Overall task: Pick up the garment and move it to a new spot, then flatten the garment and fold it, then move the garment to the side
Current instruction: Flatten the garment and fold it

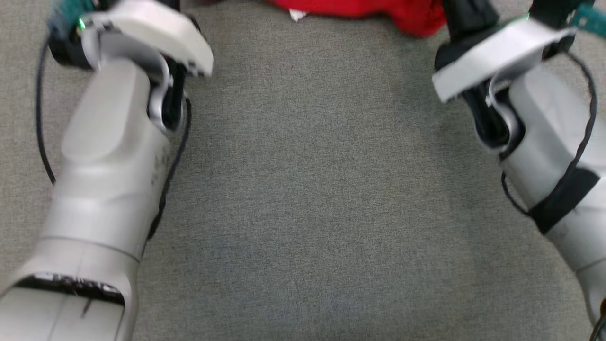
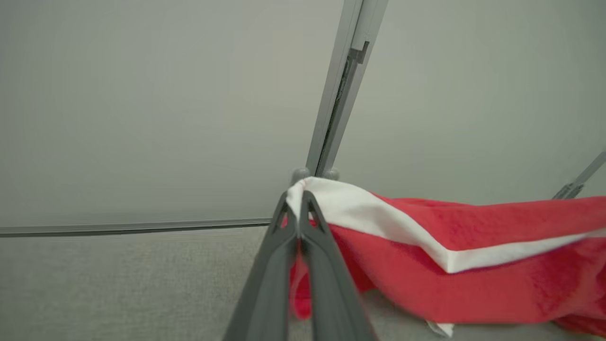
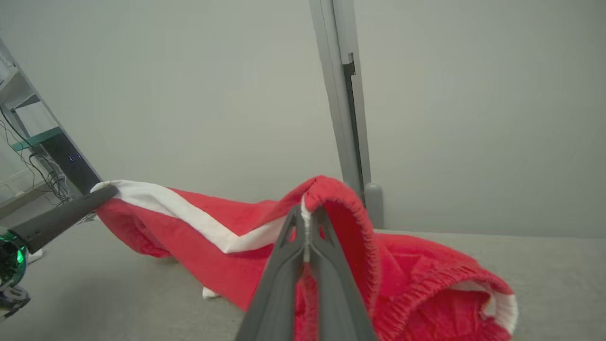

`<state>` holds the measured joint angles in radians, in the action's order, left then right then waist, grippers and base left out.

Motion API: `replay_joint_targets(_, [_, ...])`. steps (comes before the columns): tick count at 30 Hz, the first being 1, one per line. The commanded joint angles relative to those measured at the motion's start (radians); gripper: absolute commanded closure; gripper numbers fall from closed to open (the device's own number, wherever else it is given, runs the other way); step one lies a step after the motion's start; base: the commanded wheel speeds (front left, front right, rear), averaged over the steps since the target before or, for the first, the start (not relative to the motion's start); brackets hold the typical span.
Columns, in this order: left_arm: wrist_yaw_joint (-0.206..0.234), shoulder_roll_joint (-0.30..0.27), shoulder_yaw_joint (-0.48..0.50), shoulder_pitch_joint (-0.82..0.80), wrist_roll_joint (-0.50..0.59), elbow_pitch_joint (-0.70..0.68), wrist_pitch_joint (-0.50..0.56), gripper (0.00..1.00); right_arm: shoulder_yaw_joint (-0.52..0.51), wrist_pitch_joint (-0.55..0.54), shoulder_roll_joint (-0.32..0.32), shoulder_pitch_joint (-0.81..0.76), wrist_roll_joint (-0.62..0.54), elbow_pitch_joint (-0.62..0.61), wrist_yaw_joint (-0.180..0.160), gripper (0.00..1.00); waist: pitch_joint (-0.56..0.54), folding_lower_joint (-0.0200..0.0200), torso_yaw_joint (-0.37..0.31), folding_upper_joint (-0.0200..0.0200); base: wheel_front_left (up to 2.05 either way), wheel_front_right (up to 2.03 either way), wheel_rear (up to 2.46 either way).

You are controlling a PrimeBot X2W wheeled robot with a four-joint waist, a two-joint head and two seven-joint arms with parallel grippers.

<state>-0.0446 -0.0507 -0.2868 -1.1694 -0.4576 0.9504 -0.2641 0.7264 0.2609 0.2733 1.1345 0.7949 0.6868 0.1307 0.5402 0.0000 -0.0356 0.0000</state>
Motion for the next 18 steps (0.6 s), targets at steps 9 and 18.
replay_joint_targets(9, [0.019, -0.002, 0.041, 0.317, 0.036, -0.208, 0.000, 1.00, -0.046, 0.005, 0.000, -0.322, 0.013, -0.107, 0.000, 1.00, -0.055, 0.0000, 0.001, 0.0000, 0.00, 0.00, 0.00])
replay_joint_targets(18, [0.036, -0.002, 0.098, 0.721, 0.113, -0.508, 0.000, 1.00, -0.120, 0.005, 0.033, -0.679, -0.055, -0.282, 0.000, 1.00, -0.208, 0.0000, 0.014, 0.0000, 0.00, 0.00, 0.00])
